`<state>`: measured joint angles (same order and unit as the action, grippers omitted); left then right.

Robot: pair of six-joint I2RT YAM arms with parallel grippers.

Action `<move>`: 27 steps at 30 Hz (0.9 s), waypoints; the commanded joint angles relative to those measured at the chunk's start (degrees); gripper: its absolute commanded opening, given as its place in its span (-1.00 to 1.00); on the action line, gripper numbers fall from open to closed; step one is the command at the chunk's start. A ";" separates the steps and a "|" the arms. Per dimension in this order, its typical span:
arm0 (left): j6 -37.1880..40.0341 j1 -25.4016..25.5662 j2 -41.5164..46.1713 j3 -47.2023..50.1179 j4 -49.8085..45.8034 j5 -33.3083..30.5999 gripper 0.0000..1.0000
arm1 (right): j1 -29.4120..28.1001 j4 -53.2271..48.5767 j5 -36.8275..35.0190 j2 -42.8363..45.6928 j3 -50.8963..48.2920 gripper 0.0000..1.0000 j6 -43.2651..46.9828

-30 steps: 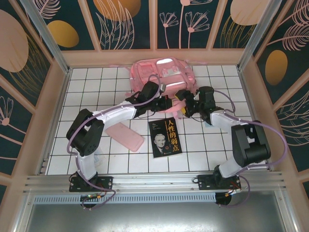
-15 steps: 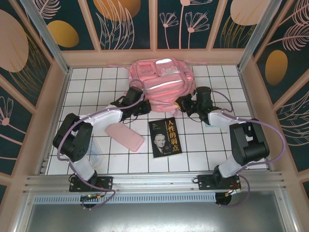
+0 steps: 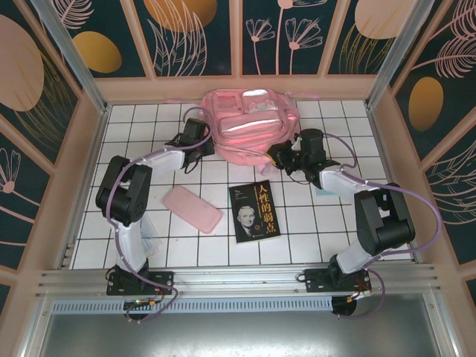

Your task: Pack books, pencil case, and school supplies into a backpack

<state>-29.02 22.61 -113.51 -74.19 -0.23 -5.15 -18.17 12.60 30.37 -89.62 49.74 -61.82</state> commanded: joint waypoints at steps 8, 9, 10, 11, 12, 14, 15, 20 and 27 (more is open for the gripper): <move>0.86 -4.43 3.54 2.27 0.25 -7.89 -0.59 | 1.28 -5.10 2.87 -0.33 5.78 -0.98 8.92; 0.00 -4.50 5.52 4.63 0.31 -6.25 -0.47 | 1.18 -5.87 3.09 -0.81 6.56 -0.94 9.79; -1.34 -4.49 8.09 7.57 0.47 -4.31 -0.21 | 1.21 -6.72 3.32 -1.29 7.15 -0.80 10.94; -2.64 -4.49 10.49 10.36 0.43 -2.43 0.11 | 1.13 -7.87 3.79 -1.67 7.83 -0.52 12.05; -3.60 -4.50 12.84 12.45 -0.06 -1.48 0.28 | 1.08 -8.97 3.91 -1.83 8.25 -0.33 13.02; -6.01 -4.49 19.28 17.60 -0.88 -0.02 0.83 | 1.21 -11.51 2.96 -1.03 8.37 -0.03 15.14; -6.80 -4.40 21.68 20.18 -0.75 1.00 0.88 | 1.19 -12.48 2.35 -0.31 8.16 0.08 15.98; -9.94 -3.01 31.14 28.02 -2.13 6.95 0.82 | 1.25 -21.15 -0.50 3.75 7.45 0.25 21.86; -15.52 5.64 33.43 30.78 0.21 13.21 0.79 | -0.03 -37.63 -8.59 8.80 3.63 0.25 31.19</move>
<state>-40.69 25.52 -80.51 -44.45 -1.17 3.46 -17.39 -15.84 26.83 -83.57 55.18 -37.04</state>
